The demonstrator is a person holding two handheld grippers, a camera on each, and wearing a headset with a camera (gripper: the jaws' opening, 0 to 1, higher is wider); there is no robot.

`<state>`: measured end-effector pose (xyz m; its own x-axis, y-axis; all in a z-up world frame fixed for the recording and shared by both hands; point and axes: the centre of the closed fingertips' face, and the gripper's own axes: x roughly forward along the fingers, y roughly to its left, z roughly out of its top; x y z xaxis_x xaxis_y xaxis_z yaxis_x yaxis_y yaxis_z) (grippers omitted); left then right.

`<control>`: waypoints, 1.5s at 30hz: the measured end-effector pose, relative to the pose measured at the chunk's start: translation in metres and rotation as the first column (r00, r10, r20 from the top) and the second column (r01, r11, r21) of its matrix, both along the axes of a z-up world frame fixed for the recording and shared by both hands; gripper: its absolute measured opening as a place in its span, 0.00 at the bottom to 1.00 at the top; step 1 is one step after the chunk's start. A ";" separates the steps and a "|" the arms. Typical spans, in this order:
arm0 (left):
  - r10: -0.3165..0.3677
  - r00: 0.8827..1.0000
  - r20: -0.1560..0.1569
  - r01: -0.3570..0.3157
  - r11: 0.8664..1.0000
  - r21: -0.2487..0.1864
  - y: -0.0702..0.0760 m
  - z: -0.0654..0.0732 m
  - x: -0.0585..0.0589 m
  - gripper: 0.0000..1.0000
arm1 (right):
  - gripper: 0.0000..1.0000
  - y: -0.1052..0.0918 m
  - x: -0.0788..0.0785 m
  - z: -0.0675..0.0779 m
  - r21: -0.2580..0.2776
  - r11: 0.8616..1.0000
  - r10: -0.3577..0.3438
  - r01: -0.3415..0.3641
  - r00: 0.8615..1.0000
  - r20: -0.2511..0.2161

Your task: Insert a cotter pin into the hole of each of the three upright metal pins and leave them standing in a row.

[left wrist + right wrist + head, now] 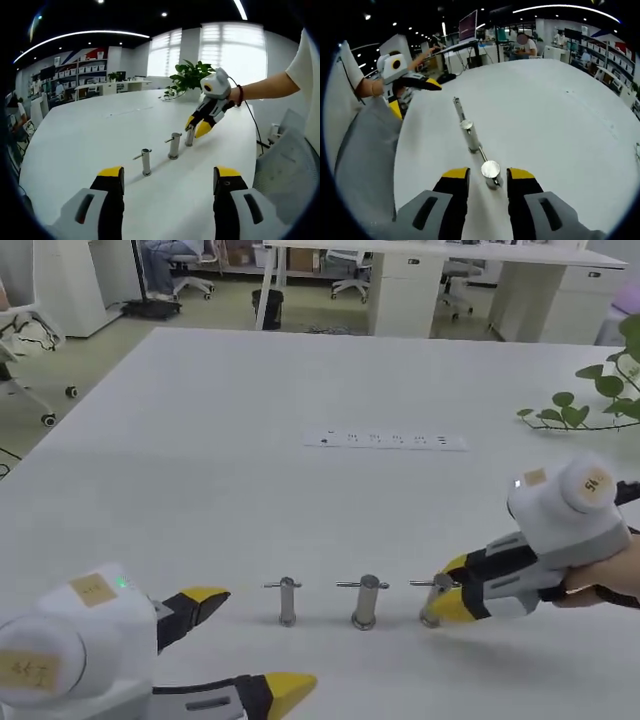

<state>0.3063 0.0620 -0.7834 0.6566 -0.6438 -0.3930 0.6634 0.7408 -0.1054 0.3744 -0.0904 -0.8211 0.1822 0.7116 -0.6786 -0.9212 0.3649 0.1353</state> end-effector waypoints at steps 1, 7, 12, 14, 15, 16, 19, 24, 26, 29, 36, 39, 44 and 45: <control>0.003 1.000 0.000 -0.003 1.000 0.000 0.001 0.001 0.000 0.73 | 0.34 0.000 0.000 0.003 0.013 1.000 -0.016 0.016 1.000 0.004; 0.034 0.999 0.005 -0.034 0.999 -0.015 0.007 0.010 0.002 0.76 | 0.56 -0.002 -0.007 0.028 0.089 0.988 -0.131 0.129 0.991 0.014; 0.059 0.998 0.005 -0.059 0.998 -0.030 0.011 0.018 0.000 0.82 | 0.69 -0.001 -0.026 0.042 0.124 0.981 -0.156 0.151 0.987 0.033; 0.066 0.998 0.002 -0.066 0.997 -0.034 0.013 0.019 -0.001 0.84 | 0.72 -0.001 -0.030 0.048 0.141 0.976 -0.177 0.168 0.983 0.054; 0.069 0.998 0.002 -0.069 0.997 -0.034 0.014 0.019 -0.001 0.85 | 0.75 -0.002 -0.033 0.050 0.144 0.975 -0.180 0.170 0.982 0.060; 0.072 0.997 0.002 -0.072 0.997 -0.034 0.015 0.020 -0.002 0.87 | 0.78 -0.002 -0.036 0.052 0.149 0.973 -0.188 0.177 0.980 0.063; 0.088 0.996 0.004 -0.088 0.996 -0.030 0.019 0.020 -0.001 0.91 | 0.84 -0.003 -0.043 0.056 0.168 0.965 -0.213 0.200 0.975 0.061; 0.113 0.994 -0.010 -0.113 0.993 -0.023 0.026 0.022 -0.003 0.97 | 0.92 -0.010 -0.048 0.057 0.158 0.960 -0.249 0.232 0.964 0.095; 0.119 0.993 -0.009 -0.119 0.993 -0.022 0.028 0.022 -0.003 0.99 | 0.95 -0.012 -0.052 0.057 0.168 0.954 -0.264 0.247 0.960 0.089; 0.140 0.990 -0.005 -0.140 0.990 -0.025 0.032 0.024 -0.003 0.99 | 1.00 -0.014 -0.058 0.055 0.175 0.946 -0.291 0.274 0.953 0.083; 0.171 0.985 -0.010 -0.171 0.984 -0.045 0.038 0.027 -0.005 0.99 | 1.00 -0.017 -0.065 0.048 0.179 0.938 -0.313 0.297 0.947 0.070; 0.174 0.985 -0.010 -0.174 0.984 -0.044 0.039 0.026 -0.006 0.99 | 1.00 -0.018 -0.068 0.046 0.174 0.938 -0.318 0.301 0.945 0.078; 0.182 0.983 -0.010 -0.182 0.982 -0.044 0.041 0.026 -0.007 0.99 | 1.00 -0.017 -0.072 0.045 0.175 0.935 -0.324 0.308 0.943 0.072; 0.186 0.983 -0.010 -0.186 0.982 -0.045 0.041 0.026 -0.007 0.99 | 1.00 -0.017 -0.072 0.045 0.173 0.936 -0.324 0.307 0.943 0.076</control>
<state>0.2994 0.1031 -0.7574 0.7641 -0.5284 -0.3701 0.5140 0.8453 -0.1457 0.3025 -0.1074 -0.7763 0.4768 0.7019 -0.5290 -0.7740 0.6206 0.1257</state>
